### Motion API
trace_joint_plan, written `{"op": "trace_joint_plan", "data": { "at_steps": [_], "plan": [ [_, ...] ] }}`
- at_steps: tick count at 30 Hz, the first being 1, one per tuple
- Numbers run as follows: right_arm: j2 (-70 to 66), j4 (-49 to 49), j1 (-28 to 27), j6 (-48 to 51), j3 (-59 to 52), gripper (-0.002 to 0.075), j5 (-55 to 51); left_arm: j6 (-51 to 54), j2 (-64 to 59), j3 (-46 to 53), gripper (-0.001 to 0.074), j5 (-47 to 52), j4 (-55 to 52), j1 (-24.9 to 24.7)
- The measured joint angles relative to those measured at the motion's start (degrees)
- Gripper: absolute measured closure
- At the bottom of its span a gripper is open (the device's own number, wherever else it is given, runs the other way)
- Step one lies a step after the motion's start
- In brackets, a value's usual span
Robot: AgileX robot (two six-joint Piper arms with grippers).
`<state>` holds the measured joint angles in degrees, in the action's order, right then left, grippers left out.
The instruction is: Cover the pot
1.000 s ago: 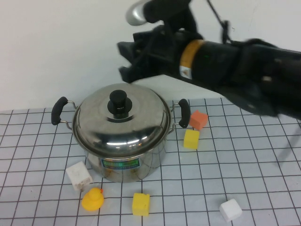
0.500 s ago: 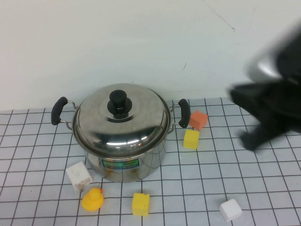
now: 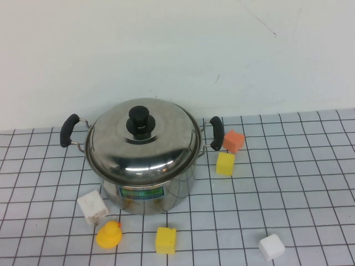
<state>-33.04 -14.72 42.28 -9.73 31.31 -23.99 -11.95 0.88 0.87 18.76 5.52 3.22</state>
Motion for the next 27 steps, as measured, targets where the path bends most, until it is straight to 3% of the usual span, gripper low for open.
{"op": "trace_joint_plan", "data": {
  "at_steps": [6,13,16,20,27],
  "plan": [
    [7.3,3.6,-3.8,12.0,-11.5,0.0728,3.5,0.0,0.0,0.0,0.0738,0.0,0.0,0.0],
    [18.1,20.4,-25.9,35.2,-21.5,0.0728,14.5,0.0,0.0,0.0,0.0738,0.0,0.0,0.0],
    [21.0,24.0,-35.9,40.5,-24.1,0.0728,15.8,0.0,0.0,0.0,0.0738,0.0,0.0,0.0],
    [26.0,23.3,-44.7,38.7,-27.5,0.0728,14.1,0.0,0.0,0.0,0.0738,0.0,0.0,0.0],
    [33.0,18.3,-46.6,28.2,-32.4,0.0728,5.2,0.0,0.0,0.0,0.0738,0.0,0.0,0.0]
  ]
}}
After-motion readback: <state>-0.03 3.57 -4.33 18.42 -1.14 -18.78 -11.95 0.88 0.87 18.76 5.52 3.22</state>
